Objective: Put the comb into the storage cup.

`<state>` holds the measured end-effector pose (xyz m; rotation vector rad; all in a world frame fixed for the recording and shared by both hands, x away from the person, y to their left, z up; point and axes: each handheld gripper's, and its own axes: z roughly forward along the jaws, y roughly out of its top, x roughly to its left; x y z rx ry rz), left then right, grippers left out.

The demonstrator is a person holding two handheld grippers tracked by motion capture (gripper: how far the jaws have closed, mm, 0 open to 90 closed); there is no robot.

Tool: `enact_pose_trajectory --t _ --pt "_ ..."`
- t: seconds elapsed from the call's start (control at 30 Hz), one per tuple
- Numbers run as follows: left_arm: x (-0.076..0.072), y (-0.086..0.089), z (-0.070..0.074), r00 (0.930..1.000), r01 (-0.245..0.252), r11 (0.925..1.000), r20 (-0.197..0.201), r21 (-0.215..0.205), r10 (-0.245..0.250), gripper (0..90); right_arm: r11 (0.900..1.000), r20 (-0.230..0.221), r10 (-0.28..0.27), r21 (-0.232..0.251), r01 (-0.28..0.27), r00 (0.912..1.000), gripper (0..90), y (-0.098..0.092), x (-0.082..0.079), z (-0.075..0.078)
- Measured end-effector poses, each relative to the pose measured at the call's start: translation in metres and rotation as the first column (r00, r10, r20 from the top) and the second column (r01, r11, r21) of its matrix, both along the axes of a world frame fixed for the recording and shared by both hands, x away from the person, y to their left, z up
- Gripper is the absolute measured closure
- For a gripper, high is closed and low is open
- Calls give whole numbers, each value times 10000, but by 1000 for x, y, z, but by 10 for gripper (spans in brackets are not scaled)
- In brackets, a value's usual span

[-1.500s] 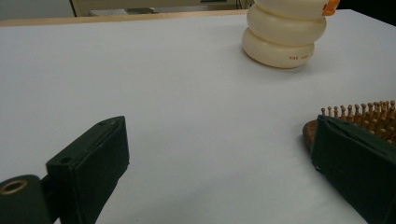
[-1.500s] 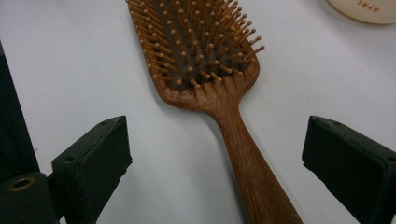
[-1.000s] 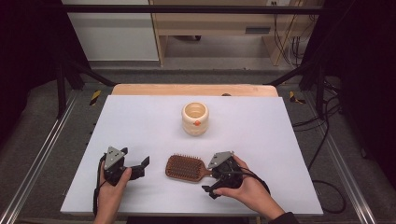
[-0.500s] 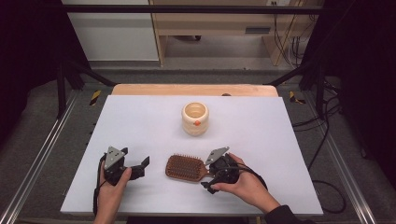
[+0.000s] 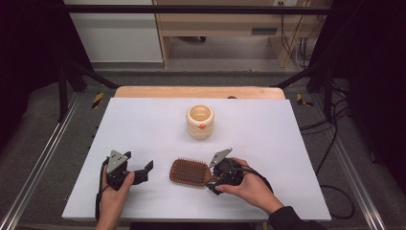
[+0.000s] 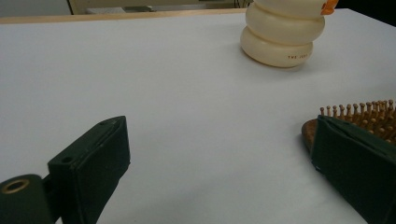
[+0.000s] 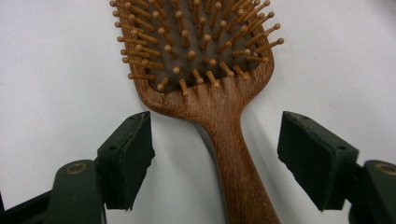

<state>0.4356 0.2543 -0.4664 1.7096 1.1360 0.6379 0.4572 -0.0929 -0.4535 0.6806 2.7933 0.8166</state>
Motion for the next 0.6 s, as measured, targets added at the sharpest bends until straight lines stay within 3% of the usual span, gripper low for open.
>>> enact_pose_trajectory --t 0.6 --pt "0 1 0 10000 2 10000 -18 7 -2 48 9997 -195 191 -152 -194 9996 448 2 0 -3"
